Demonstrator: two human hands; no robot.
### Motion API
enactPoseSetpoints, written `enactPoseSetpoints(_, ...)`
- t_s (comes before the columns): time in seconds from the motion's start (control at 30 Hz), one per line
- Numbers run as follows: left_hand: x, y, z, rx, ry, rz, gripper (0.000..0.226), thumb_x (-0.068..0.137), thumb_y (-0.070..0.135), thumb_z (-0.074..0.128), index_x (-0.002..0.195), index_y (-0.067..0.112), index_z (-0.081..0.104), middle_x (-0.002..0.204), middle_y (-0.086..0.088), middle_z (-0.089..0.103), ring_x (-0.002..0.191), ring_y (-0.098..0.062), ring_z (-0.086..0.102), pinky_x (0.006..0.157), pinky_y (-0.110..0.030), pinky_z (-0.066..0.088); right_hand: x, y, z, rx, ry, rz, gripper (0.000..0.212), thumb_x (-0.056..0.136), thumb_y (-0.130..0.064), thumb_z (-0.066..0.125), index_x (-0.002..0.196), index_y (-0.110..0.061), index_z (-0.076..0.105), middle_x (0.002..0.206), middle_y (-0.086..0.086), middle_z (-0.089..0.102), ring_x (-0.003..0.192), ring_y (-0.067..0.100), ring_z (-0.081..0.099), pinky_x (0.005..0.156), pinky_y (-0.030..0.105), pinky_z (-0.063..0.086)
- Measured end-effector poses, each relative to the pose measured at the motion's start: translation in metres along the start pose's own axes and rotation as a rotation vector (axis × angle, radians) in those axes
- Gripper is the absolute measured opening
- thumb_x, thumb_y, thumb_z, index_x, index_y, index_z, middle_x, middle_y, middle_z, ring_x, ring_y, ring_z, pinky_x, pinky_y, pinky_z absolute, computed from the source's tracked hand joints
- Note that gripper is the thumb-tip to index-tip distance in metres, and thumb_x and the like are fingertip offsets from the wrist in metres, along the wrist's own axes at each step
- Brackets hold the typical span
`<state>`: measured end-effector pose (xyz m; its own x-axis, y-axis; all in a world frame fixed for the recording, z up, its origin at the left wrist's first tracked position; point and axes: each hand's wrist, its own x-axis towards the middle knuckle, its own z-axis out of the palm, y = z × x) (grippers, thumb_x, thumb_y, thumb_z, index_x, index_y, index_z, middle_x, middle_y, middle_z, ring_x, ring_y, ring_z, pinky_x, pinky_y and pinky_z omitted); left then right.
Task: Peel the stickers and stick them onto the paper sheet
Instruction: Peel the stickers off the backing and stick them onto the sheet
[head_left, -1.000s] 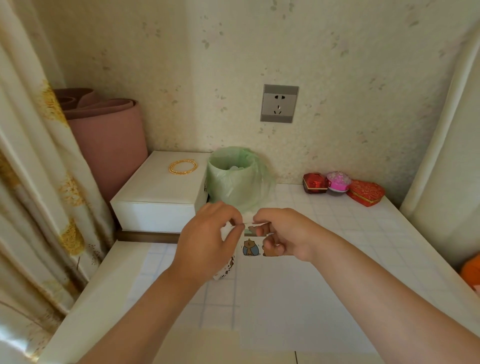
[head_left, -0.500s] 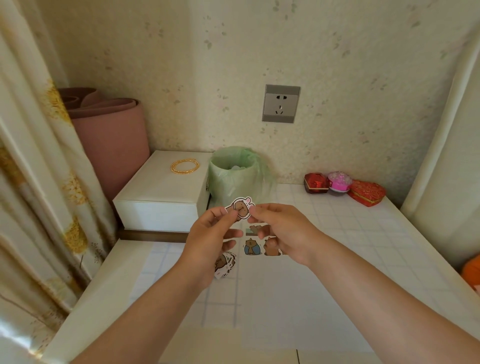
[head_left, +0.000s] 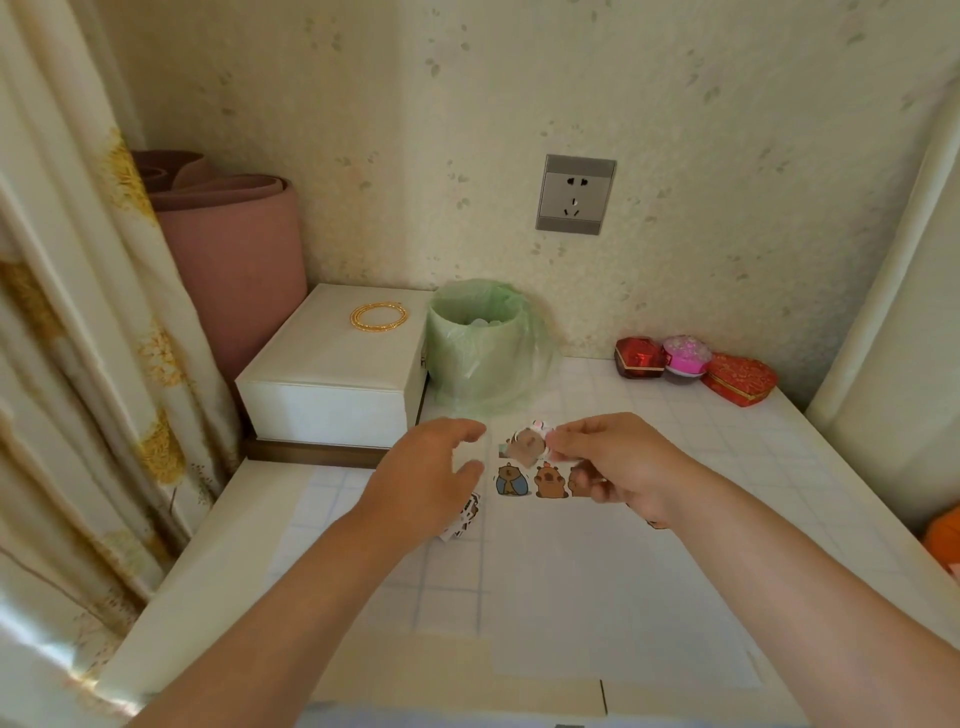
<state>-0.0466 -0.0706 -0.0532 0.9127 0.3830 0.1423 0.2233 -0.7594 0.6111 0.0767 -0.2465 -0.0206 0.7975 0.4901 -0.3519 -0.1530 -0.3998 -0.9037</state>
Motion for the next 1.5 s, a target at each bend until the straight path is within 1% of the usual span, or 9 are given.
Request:
enactPoseSetpoints(0.13,0.001,-0.008,0.009,0.299,-0.264,0.226,0.063,0.088,0.05,0.065,0.146,0.039,0.042,0.158,0.015,0.03,0.146,-0.008,0.016,0.119,-0.035,0.022,-0.004,0.009,-0.003,-0.342,-0.137,0.064,0.01,0.089,-0.016,0.072,0.094,-0.007,0.073,0.07,0.0,0.071,0.049,0.012,0.047,0.044,0.021,0.035)
enactPoseSetpoints(0.3,-0.003,-0.02,0.022,0.353,-0.427,0.165,0.104,0.071,0.075,0.066,0.155,0.042,0.014,0.164,0.013,0.006,0.149,-0.008,-0.005,0.121,-0.036,0.008,0.0,0.018,0.009,-0.471,-0.143,0.075,0.014,0.082,-0.02,0.076,0.078,-0.009,0.068,0.068,0.001,0.068,0.05,0.016,0.043,0.044,0.02,0.027)
enactPoseSetpoints(0.4,-0.004,-0.023,0.025,0.367,-0.392,0.172,0.106,0.068,0.079,0.065,0.154,0.042,0.017,0.164,0.012,0.009,0.149,-0.009,-0.003,0.121,-0.036,0.009,0.006,0.025,0.016,-0.501,-0.116,0.005,0.029,0.081,-0.028,0.079,0.084,0.0,0.072,0.072,0.006,0.064,0.049,0.015,0.042,0.045,0.022,0.026)
enactPoseSetpoints(0.53,-0.005,-0.022,0.025,0.344,-0.38,0.176,0.106,0.067,0.078,0.067,0.154,0.042,0.019,0.163,0.012,0.012,0.149,-0.008,0.0,0.122,-0.038,0.011,0.011,0.03,0.02,-0.587,-0.099,-0.13,0.021,0.081,-0.035,0.079,0.071,-0.018,0.075,0.065,-0.004,0.064,0.052,0.008,0.047,0.058,0.024,0.037)
enactPoseSetpoints(0.67,-0.003,-0.023,0.026,0.348,-0.395,0.164,0.107,0.066,0.079,0.066,0.154,0.043,0.017,0.164,0.013,0.01,0.149,-0.008,0.0,0.121,-0.038,0.01,0.016,0.034,0.024,-0.712,-0.091,-0.222,0.02,0.082,-0.035,0.08,0.065,-0.031,0.07,0.062,-0.012,0.063,0.056,0.005,0.053,0.057,0.023,0.039)
enactPoseSetpoints(0.9,-0.003,-0.023,0.026,0.342,-0.406,0.154,0.108,0.065,0.08,0.067,0.154,0.042,0.02,0.164,0.012,0.01,0.149,-0.008,0.0,0.12,-0.038,0.01,0.017,0.034,0.031,-0.834,-0.079,-0.25,0.014,0.083,-0.038,0.078,0.072,-0.032,0.071,0.08,-0.002,0.073,0.077,0.017,0.067,0.069,0.033,0.051)
enactPoseSetpoints(1.1,-0.003,-0.022,0.025,0.343,-0.401,0.155,0.107,0.066,0.079,0.068,0.154,0.041,0.02,0.164,0.012,0.01,0.149,-0.008,0.001,0.12,-0.037,0.01,0.016,0.032,0.034,-0.869,-0.055,-0.241,0.015,0.084,-0.039,0.076,0.071,-0.034,0.07,0.082,-0.004,0.074,0.08,0.016,0.067,0.069,0.032,0.051)
enactPoseSetpoints(1.33,-0.004,-0.022,0.026,0.323,-0.384,0.164,0.107,0.065,0.077,0.069,0.153,0.04,0.022,0.164,0.011,0.01,0.149,-0.008,0.001,0.121,-0.038,0.011,0.013,0.03,0.04,-1.003,0.021,-0.232,0.011,0.085,-0.042,0.072,0.079,-0.034,0.073,0.072,-0.012,0.064,0.073,0.012,0.061,0.057,0.023,0.04)
enactPoseSetpoints(1.5,-0.01,-0.02,0.026,0.292,-0.305,0.228,0.094,0.066,0.072,0.072,0.146,0.039,0.035,0.158,0.016,0.016,0.146,-0.006,0.006,0.119,-0.034,0.017,0.012,0.026,0.04,-1.179,0.109,-0.268,0.027,0.08,-0.056,0.072,0.081,-0.03,0.076,0.076,-0.007,0.067,0.077,0.017,0.064,0.057,0.024,0.039)
